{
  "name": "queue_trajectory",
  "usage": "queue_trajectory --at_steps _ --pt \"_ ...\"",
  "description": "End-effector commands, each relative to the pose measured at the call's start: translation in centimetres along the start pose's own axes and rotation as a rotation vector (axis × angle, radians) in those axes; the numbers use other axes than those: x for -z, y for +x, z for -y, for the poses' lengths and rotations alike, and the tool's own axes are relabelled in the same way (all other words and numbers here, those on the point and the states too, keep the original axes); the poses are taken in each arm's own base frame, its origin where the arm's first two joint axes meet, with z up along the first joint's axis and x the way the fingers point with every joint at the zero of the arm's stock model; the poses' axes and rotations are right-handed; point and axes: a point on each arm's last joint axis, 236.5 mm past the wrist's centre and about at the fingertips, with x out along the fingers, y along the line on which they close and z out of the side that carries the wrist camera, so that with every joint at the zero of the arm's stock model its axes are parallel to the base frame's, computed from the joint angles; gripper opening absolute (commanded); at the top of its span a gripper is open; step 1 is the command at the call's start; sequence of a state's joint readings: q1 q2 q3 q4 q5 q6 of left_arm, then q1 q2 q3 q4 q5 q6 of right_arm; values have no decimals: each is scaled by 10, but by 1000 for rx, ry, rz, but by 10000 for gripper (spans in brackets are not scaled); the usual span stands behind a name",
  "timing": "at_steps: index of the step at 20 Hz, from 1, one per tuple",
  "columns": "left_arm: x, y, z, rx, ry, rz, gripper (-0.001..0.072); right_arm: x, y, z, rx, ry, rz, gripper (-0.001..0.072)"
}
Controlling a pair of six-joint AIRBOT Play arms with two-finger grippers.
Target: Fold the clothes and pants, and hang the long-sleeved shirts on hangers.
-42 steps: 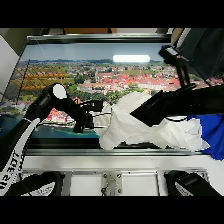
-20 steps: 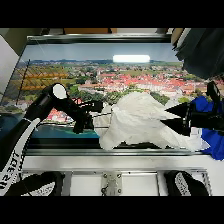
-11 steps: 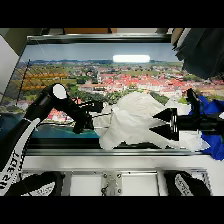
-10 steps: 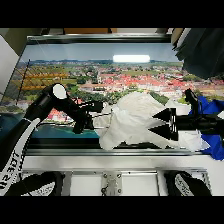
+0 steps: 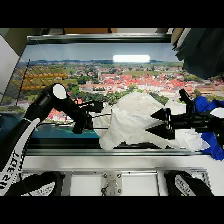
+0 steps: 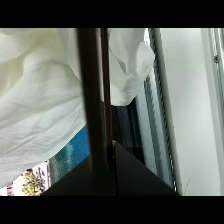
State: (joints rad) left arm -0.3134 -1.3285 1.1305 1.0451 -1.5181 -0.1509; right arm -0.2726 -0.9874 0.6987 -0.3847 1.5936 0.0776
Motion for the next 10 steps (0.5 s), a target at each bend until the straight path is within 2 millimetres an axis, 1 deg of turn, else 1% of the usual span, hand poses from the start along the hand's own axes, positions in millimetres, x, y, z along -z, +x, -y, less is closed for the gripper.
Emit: queue_trajectory --at_steps 1,3,10 --pt "0 0 0 0 0 0 10 0 1 0 -4 -1 3 620" --pt "0 0 0 0 1 0 9 -1 1 0 -4 -35 5 619" --pt "0 0 0 -1 1 1 9 0 1 0 -5 -52 3 619"
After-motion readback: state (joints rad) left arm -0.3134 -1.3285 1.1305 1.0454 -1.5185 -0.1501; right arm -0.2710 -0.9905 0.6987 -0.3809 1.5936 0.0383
